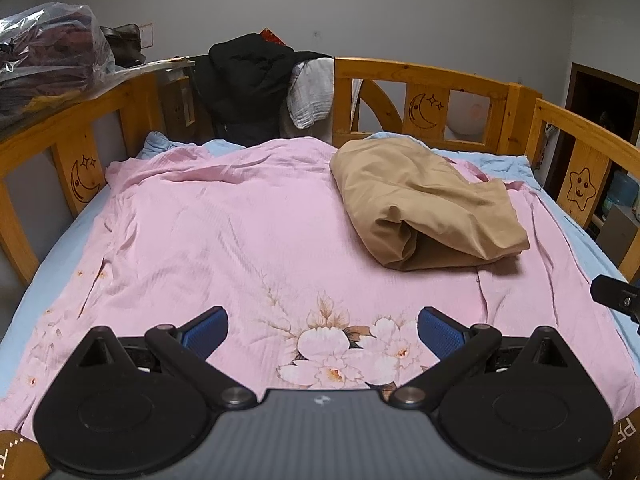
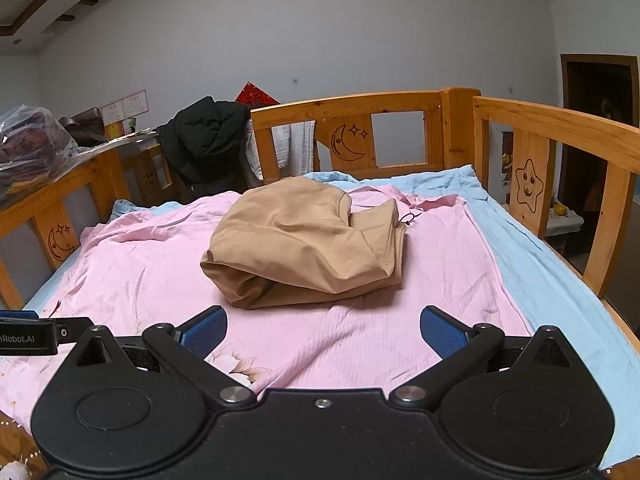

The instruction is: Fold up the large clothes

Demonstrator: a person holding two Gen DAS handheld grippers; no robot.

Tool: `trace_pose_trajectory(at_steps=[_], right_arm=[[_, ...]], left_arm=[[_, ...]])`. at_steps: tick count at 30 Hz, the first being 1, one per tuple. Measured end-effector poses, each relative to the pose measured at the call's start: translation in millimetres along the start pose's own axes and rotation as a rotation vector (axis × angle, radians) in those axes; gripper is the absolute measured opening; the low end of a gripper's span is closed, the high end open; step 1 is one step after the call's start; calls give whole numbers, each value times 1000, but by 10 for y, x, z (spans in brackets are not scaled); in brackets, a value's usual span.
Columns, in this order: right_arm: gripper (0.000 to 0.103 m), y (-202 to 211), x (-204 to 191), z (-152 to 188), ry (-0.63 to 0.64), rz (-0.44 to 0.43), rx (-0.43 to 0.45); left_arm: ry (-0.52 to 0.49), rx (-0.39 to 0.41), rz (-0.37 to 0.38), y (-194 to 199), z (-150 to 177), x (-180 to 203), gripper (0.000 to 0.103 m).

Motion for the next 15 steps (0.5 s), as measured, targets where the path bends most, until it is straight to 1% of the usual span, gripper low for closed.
trace_pose_trajectory(at_steps=[5, 15], right_arm=[[102, 3, 7, 4, 2, -2, 0], [102, 5, -2, 0, 3, -1, -1]], left_arm=[[17, -25, 14, -26, 11, -16, 102], [11, -22, 13, -23, 25, -5, 103]])
Point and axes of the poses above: each gripper's, at about its wrist camera, not at the fingertips, and y roughly against the way its jaws point, x to its right, z to its underside, the point moved 5 cm from there along -y, roughly the way its jaws point, and after that the axes turned 12 degrees about -x, right-handed, at the moved point
